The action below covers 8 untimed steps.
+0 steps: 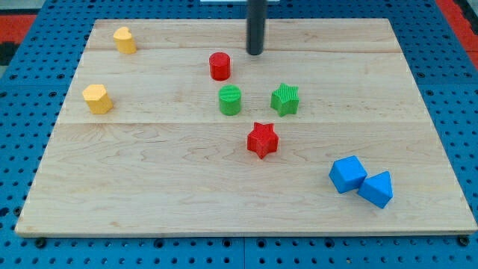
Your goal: Move your arm towards the right bottom
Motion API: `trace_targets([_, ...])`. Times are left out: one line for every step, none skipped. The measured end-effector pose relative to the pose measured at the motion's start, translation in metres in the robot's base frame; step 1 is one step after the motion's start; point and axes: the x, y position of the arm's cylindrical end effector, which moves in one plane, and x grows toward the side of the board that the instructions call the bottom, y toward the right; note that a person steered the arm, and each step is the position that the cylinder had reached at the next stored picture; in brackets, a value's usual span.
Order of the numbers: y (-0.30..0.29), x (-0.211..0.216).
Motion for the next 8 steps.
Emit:
trace_targets([-0.045, 0.058])
trace_targets([-0.048, 0.085])
trace_targets([0.017, 0.073])
trace_targets([0.057, 0.059])
trace_targets([0.077, 0.034])
trace_targets([0.089, 0.017])
trace_targets([0.146, 0.051])
trace_targets([0.196, 0.099])
